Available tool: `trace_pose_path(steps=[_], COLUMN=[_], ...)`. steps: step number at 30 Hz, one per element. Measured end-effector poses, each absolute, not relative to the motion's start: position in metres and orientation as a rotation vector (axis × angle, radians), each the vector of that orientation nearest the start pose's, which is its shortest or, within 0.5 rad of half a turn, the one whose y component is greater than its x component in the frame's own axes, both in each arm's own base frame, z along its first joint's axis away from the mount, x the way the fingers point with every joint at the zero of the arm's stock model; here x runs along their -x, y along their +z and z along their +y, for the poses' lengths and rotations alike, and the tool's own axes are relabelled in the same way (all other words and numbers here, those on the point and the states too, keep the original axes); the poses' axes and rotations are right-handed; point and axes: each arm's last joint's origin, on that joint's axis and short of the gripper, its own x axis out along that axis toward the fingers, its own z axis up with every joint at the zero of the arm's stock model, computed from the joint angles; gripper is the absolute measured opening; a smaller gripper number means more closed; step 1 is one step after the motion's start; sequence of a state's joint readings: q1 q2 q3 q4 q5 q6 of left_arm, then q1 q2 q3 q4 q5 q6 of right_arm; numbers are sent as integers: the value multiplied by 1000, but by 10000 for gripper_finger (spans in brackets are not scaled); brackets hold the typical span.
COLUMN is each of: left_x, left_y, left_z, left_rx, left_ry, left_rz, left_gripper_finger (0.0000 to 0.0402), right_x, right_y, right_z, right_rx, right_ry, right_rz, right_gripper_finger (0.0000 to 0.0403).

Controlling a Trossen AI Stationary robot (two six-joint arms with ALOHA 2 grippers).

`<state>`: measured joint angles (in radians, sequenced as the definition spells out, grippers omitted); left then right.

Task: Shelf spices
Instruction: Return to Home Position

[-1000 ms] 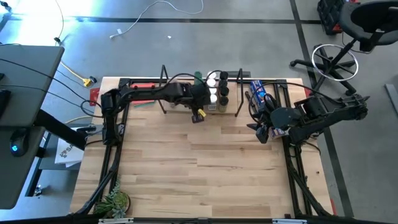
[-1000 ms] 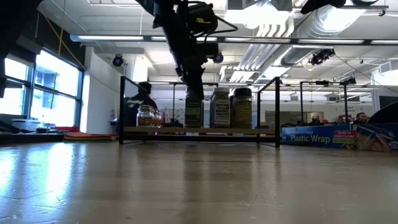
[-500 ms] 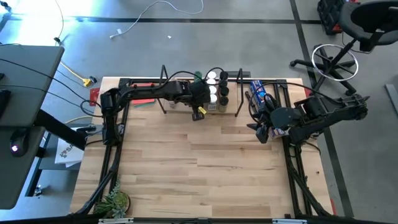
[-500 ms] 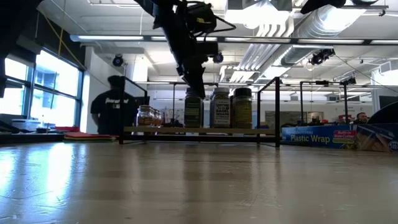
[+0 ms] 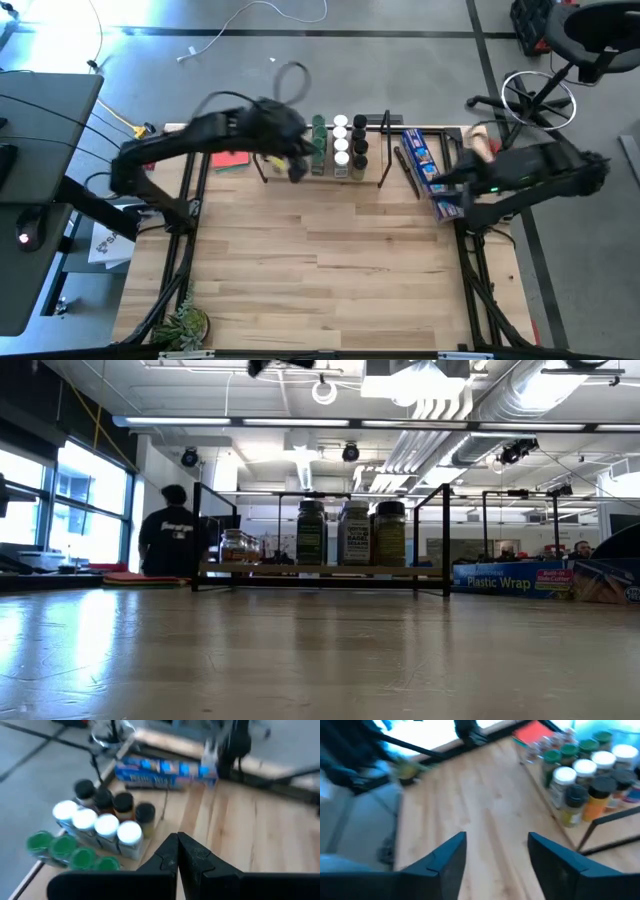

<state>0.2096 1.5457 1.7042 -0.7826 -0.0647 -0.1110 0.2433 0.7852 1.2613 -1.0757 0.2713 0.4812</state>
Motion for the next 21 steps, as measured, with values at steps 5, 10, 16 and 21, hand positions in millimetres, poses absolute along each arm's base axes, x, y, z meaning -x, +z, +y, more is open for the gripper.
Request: trace_pose_path(steps=[5,10,16,21], left_x=[-273,-239,-212,-202], left_y=[445,463,472,475], left_z=[62,54,46,36], left_rx=[197,197,312,310], left_ry=[366,340,347,250], left_rz=[479,448,426,416], left_gripper_finger=[0,0,0,0], right_x=[-45,-13,-21,-57], right_y=[399,349,294,263], right_z=[5,-1,3,14], right_rx=[-362,-469,-493,-432], right_ry=[-34,15,163,261], right_rz=[402,267,22,10], right_gripper_finger=[145,62,4,0])
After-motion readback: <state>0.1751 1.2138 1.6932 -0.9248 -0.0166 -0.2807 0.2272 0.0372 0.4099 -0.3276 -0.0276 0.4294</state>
